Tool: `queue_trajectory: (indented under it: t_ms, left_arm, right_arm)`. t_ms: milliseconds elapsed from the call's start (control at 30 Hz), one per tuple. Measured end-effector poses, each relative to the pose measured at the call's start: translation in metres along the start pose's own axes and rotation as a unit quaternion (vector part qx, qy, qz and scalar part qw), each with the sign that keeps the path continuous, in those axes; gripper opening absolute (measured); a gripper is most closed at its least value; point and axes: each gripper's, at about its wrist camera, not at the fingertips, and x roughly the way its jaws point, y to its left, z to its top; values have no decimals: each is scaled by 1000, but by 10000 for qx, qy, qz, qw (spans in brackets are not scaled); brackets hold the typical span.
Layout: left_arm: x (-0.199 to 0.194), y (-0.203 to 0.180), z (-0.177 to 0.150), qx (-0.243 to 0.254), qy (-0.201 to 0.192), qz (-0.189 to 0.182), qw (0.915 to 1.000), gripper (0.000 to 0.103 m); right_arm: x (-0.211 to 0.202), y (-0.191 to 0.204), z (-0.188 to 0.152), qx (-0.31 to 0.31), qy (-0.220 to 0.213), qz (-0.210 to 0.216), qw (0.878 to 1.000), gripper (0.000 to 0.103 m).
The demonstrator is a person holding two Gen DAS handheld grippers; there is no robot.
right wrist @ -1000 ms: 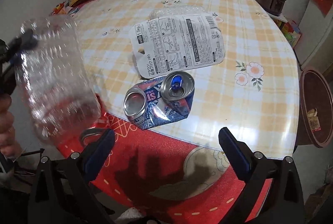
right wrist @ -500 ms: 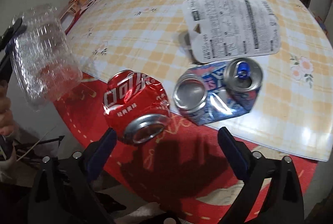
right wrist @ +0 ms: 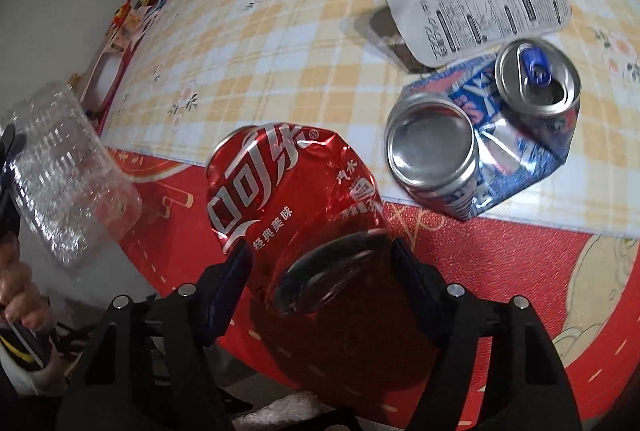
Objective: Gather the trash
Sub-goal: 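Grasp the crushed red Coca-Cola can with the right gripper while left holds container, then carry the red can to the bin and open the right gripper while left holds container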
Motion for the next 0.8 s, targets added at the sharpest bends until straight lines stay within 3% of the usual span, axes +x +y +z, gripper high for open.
queue_trajectory:
  t_ms: [67, 133, 333, 800]
  left_arm:
    - [0, 1, 0, 25, 34, -16, 10000, 16]
    - [1, 1, 1, 36, 61, -42, 10000, 16]
    - [7, -1, 4, 63, 97, -155, 9998, 16]
    - [23, -30, 14, 356, 118, -504, 9980, 16]
  right_arm:
    - [2, 0, 0, 101, -75, 11, 9999, 63]
    - [2, -1, 0, 158, -117, -40, 9998, 50]
    - [-8, 0, 2, 72, -288, -75, 9995, 47]
    - [-69, 0, 12, -370, -1225, -106, 9917, 45]
